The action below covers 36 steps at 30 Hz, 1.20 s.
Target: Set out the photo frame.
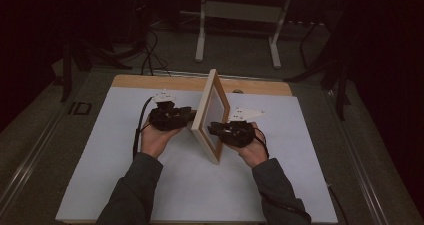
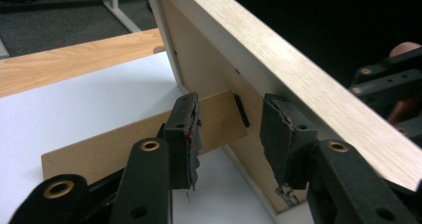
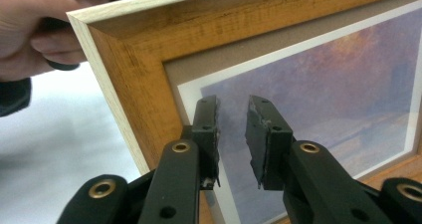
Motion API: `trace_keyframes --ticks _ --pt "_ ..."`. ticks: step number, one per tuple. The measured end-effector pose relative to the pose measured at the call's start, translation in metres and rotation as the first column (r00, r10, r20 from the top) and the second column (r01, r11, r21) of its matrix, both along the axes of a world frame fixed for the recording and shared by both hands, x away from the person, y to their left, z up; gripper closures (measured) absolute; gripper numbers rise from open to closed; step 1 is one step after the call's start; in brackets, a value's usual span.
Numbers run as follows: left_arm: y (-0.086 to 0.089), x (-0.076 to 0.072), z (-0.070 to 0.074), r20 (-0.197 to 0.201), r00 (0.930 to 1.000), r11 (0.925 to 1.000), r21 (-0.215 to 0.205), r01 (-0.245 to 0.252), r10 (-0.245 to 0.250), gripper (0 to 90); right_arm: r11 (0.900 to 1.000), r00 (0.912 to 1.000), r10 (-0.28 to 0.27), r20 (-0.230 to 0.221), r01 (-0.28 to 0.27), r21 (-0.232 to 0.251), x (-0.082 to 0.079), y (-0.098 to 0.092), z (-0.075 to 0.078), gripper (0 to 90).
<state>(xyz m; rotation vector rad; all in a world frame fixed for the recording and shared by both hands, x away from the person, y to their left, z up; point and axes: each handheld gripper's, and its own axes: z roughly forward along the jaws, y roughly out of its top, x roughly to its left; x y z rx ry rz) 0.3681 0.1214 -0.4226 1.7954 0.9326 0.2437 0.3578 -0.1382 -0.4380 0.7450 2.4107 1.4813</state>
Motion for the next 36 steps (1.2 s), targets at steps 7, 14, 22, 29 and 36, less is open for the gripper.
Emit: trace_keyframes --ticks 7,14,22,29,36 --pt "0.01 -0.011 0.005 0.015 0.9999 0.999 -0.045 0.004 -0.003 51.1 1.0 0.9999 -0.011 -0.008 0.01 -0.006 0.0 -0.002 -0.003 72.8" --pt "0.015 -0.017 0.008 0.021 0.9996 0.9966 -0.08 0.021 -0.019 42.8 1.0 0.9998 -0.015 -0.013 0.015 -0.008 0.0 -0.004 -0.005 72.4" --pt "0.017 -0.025 0.013 0.033 0.9983 0.991 -0.123 0.052 -0.049 36.7 0.999 0.9992 -0.035 -0.018 0.035 -0.017 0.001 -0.007 -0.008 71.8" --pt "0.009 -0.033 0.014 0.049 0.9972 0.991 -0.118 0.062 -0.057 35.5 0.999 0.9993 -0.033 -0.016 0.033 -0.016 0.001 -0.006 -0.007 71.7" --pt "-0.005 -0.043 0.015 0.073 0.9956 0.9947 -0.08 0.065 -0.059 34.9 0.999 0.9992 -0.039 -0.014 0.039 -0.015 0.001 -0.007 -0.008 71.7"
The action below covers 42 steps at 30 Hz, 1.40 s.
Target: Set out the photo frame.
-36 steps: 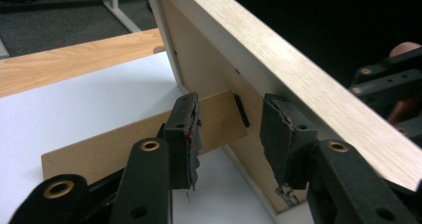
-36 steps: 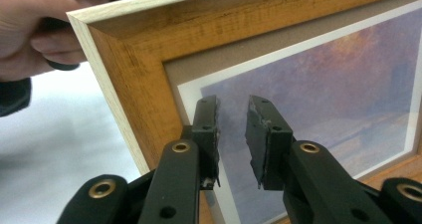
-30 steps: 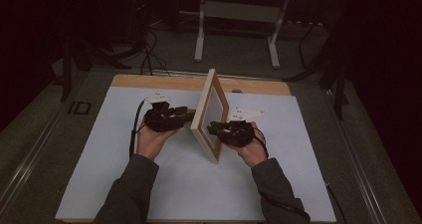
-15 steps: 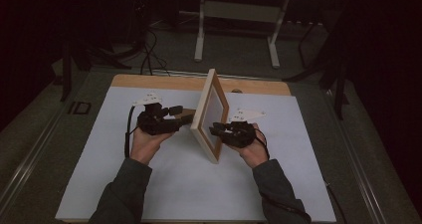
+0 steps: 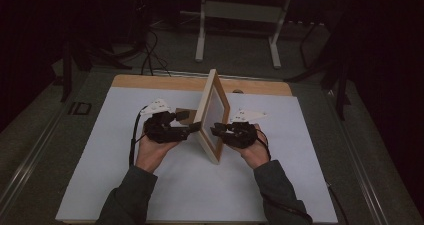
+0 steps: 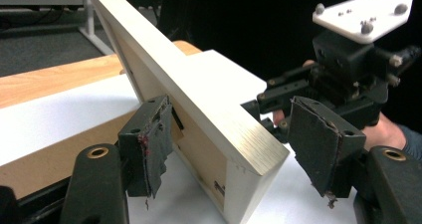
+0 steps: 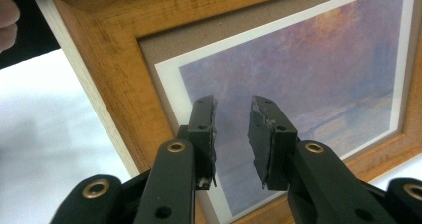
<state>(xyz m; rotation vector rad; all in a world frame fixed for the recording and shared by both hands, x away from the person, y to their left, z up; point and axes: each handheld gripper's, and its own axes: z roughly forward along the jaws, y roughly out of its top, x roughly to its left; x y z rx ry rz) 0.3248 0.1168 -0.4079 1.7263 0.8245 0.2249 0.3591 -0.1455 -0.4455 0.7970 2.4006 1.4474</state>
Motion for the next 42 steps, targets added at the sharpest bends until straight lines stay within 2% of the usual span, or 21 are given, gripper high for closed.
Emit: trace_keyframes --ticks 7,12,19,23,27,35,42 --pt "-0.015 0.0 -0.008 -0.016 0.9999 0.9993 0.036 -0.002 0.002 35.3 1.0 0.9999 -0.015 0.001 0.015 0.0 0.001 -0.005 0.001 71.7" --pt "-0.027 0.0 -0.011 -0.007 0.9984 0.9956 0.076 -0.055 0.056 39.5 1.0 0.9995 -0.03 0.002 0.03 0.005 0.003 -0.01 0.002 71.3" --pt "-0.032 0.003 -0.015 -0.042 0.9936 0.9936 0.047 -0.103 0.105 44.2 0.999 0.9989 -0.047 -0.002 0.047 0.002 0.003 -0.015 0.001 70.8" --pt "-0.035 0.004 -0.017 -0.067 0.991 0.9922 0.054 -0.112 0.115 44.9 0.998 0.9984 -0.056 0.001 0.056 0.007 0.004 -0.018 0.002 70.3" --pt "-0.039 0.003 -0.018 -0.067 0.9883 0.9891 0.065 -0.132 0.137 47.2 0.997 0.9976 -0.07 0.002 0.07 0.021 0.005 -0.021 0.003 70.2" --pt "-0.043 0.0 -0.016 -0.07 0.9816 0.9807 0.096 -0.171 0.178 52.2 0.997 0.9967 -0.081 0.0 0.081 0.019 0.005 -0.025 0.003 70.2" --pt "-0.038 0.003 -0.016 -0.073 0.974 0.971 0.124 -0.204 0.214 58.9 0.996 0.996 -0.089 0.003 0.089 0.021 0.005 -0.028 0.003 70.2"
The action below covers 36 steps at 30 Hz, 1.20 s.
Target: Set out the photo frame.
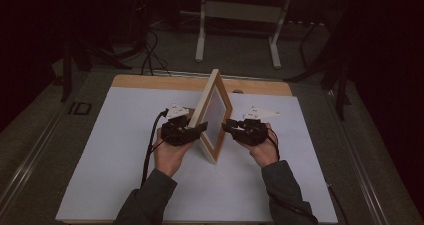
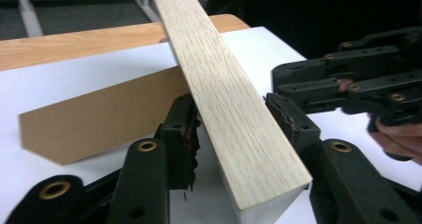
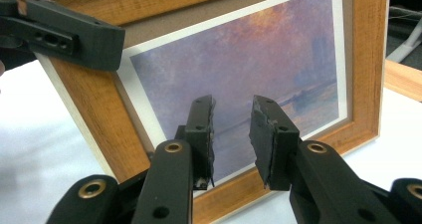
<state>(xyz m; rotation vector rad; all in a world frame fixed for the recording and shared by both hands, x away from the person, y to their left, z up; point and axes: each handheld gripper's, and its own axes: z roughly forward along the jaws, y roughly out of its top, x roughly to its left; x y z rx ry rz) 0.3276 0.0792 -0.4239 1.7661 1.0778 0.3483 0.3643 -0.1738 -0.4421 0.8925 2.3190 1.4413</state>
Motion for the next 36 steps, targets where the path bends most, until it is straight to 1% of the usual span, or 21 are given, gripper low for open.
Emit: trace_keyframes --ticks 1,5,6,9,12,16,17,18,23,26,28,29,33,36 --pt "0.002 0.001 0.0 -0.004 1.0 0.9999 0.01 -0.006 0.006 63.6 1.0 1.0 -0.001 0.0 0.001 0.0 0.0 0.0 0.0 70.2" --pt "0.006 0.002 0.0 -0.007 0.9999 0.9999 0.012 -0.009 0.009 67.0 1.0 1.0 -0.005 0.003 0.005 0.004 0.0 -0.001 0.001 69.9" --pt "0.011 0.003 0.001 -0.013 0.9999 0.9999 0.016 -0.006 0.007 67.0 1.0 1.0 -0.006 0.004 0.006 0.005 0.001 -0.001 0.002 69.9" --pt "0.017 0.005 0.002 -0.019 0.9998 0.9997 0.024 -0.002 0.003 70.4 1.0 0.9999 -0.008 0.007 0.008 0.003 0.001 -0.002 0.003 69.9" --pt "0.024 0.007 0.002 -0.021 0.9997 0.9997 0.02 0.011 -0.011 71.5 1.0 0.9999 -0.01 0.008 0.01 0.004 0.001 -0.002 0.003 69.9" --pt "0.033 0.012 0.001 -0.035 0.9988 0.9993 -0.011 0.036 -0.036 72.7 1.0 0.9999 -0.011 0.009 0.011 0.005 0.001 -0.001 0.003 69.9" --pt "0.033 0.012 0.001 -0.035 0.9988 0.9993 -0.011 0.036 -0.036 73.0 1.0 0.9999 -0.011 0.009 0.011 0.005 0.001 -0.001 0.003 69.9" --pt "0.039 0.016 0.0 -0.04 0.9977 0.998 -0.033 0.053 -0.055 73.0 1.0 0.9999 -0.012 0.01 0.012 0.005 0.001 -0.001 0.003 69.9" --pt "0.046 0.021 0.0 -0.048 0.9947 0.9949 -0.05 0.088 -0.09 73.9 1.0 0.9997 -0.02 0.012 0.02 0.009 0.002 -0.002 0.004 69.9" --pt "0.049 0.025 -0.001 -0.056 0.9901 0.9896 -0.072 0.124 -0.128 74.1 1.0 0.9997 -0.021 0.014 0.021 0.011 0.002 -0.002 0.004 69.9" --pt "0.049 0.027 -0.002 -0.052 0.9858 0.9846 -0.08 0.155 -0.16 74.4 1.0 0.9997 -0.021 0.016 0.021 0.011 0.002 -0.001 0.004 69.8" --pt "0.049 0.028 -0.001 -0.048 0.9819 0.9807 -0.078 0.179 -0.183 74.5 1.0 0.9996 -0.021 0.017 0.021 0.011 0.002 0.0 0.004 69.9" --pt "0.048 0.031 0.0 -0.041 0.9687 0.9681 -0.066 0.242 -0.245 75.5 1.0 0.9994 -0.027 0.02 0.026 0.012 0.001 -0.001 0.005 69.8" --pt "0.05 0.036 0.001 -0.047 0.9538 0.9539 -0.061 0.294 -0.297 75.8 0.999 0.9993 -0.032 0.022 0.032 0.012 0.001 -0.002 0.005 69.8"
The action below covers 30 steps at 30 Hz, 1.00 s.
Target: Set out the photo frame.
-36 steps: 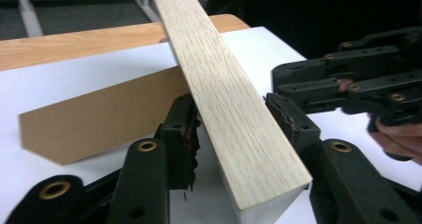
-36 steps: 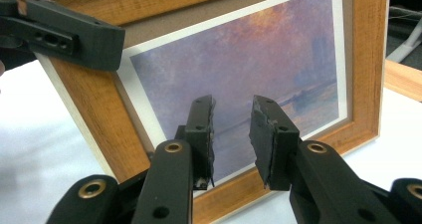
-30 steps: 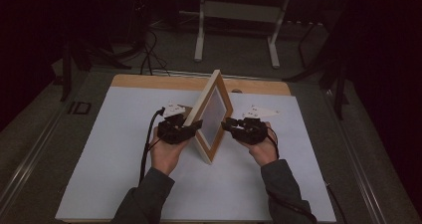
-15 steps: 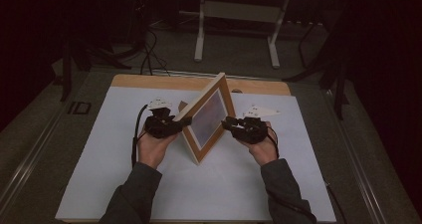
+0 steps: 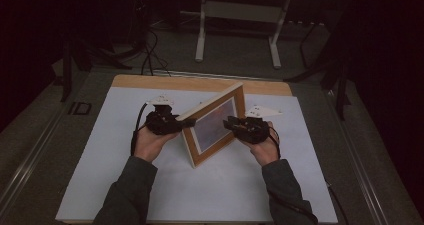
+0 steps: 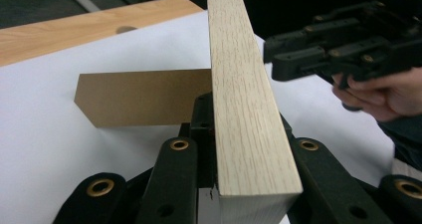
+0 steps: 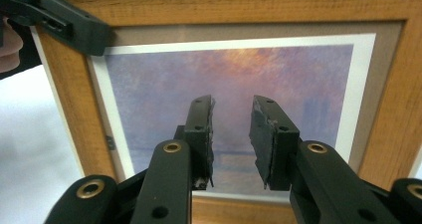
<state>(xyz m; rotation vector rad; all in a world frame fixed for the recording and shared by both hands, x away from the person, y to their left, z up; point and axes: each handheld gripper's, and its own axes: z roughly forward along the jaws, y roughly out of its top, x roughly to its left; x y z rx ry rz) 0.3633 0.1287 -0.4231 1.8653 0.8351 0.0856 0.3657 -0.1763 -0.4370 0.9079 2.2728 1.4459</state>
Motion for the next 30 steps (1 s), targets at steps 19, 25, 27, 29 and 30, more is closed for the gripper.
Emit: trace_keyframes --ticks 19,25,27,29,30 --pt "0.009 -0.006 0.003 0.09 0.9939 0.9966 0.047 -0.068 0.063 64.2 0.996 0.9961 -0.088 0.002 0.088 0.021 0.008 -0.015 0.0 66.8" --pt "0.014 -0.021 0.0 0.103 0.9863 0.991 0.022 -0.132 0.129 61.1 0.991 0.991 -0.134 -0.008 0.134 0.029 0.017 -0.022 0.002 65.3" --pt "0.014 -0.027 -0.003 0.104 0.9832 0.9878 0.027 -0.153 0.15 60.9 0.989 0.9891 -0.147 -0.009 0.147 0.03 0.02 -0.025 0.002 64.8" --pt "0.014 -0.032 -0.005 0.102 0.9812 0.9852 0.034 -0.168 0.164 60.6 0.987 0.9869 -0.161 -0.003 0.161 0.022 0.023 -0.027 0.003 64.6" --pt "0.013 -0.037 -0.009 0.096 0.981 0.984 0.041 -0.173 0.169 60.6 0.985 0.9851 -0.172 0.0 0.172 0.015 0.026 -0.029 0.005 64.4"
